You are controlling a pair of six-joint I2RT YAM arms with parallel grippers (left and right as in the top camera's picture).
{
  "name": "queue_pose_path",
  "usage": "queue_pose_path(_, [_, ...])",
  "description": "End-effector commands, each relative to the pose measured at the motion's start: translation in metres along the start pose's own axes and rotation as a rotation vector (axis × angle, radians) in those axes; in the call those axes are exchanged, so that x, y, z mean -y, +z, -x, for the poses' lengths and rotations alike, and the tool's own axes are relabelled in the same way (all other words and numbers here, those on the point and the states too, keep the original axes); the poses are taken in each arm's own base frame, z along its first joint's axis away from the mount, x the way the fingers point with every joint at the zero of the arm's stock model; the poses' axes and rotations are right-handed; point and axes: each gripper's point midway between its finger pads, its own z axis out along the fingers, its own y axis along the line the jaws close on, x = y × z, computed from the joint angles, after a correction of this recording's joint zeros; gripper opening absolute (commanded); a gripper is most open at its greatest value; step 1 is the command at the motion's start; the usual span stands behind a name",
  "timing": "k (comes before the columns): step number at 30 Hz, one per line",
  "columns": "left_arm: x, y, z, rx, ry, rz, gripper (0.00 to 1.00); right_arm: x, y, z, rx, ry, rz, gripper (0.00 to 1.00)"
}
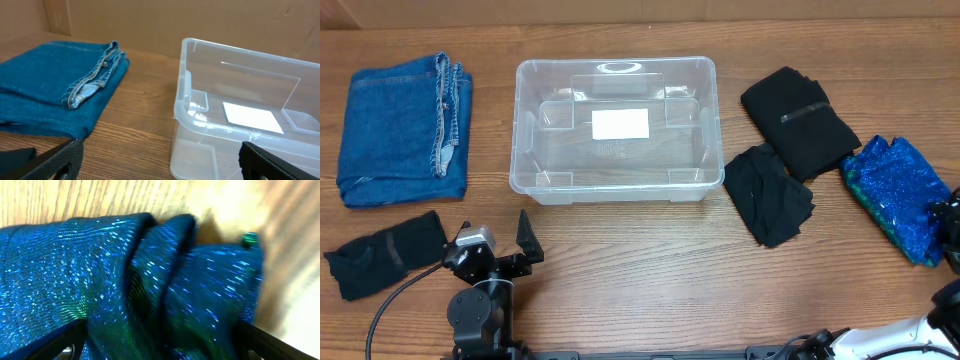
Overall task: Pack container
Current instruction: 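Lift the blue cloth and carry it over the clear container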
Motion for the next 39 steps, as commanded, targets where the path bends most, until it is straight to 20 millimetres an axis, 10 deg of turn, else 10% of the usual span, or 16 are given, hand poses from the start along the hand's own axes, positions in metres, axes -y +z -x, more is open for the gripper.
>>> queue_pose_path(1, [-0.004,-0.001,0.002,0.014,0.017,0.021,1.0,-0.007,0.018,-0.008,-0.036,-0.027,0.006,0.91])
queue_pose_path(5, [-0.004,-0.001,0.002,0.014,0.017,0.021,1.0,-0.012,0.021,-0.008,-0.037,-0.043,0.006,0.41])
queue_pose_path(11, [-0.004,-0.001,0.002,0.014,0.017,0.021,1.0,-0.013,0.019,-0.013,-0.061,0.064,0.004,0.04])
queue_pose_path(26, [-0.004,-0.001,0.002,0.014,0.017,0.021,1.0,-0.162,-0.14,0.004,0.033,-0.138,0.391,0.04])
queue_pose_path(33, [-0.004,-0.001,0.002,0.013,0.017,0.021,1.0,-0.256,-0.231,-0.036,0.125,-0.398,0.626,0.04])
queue_pose_path(39, [-0.004,-0.001,0.002,0.014,0.017,0.021,1.0,-0.34,-0.32,-0.118,0.094,-0.647,0.914,0.04])
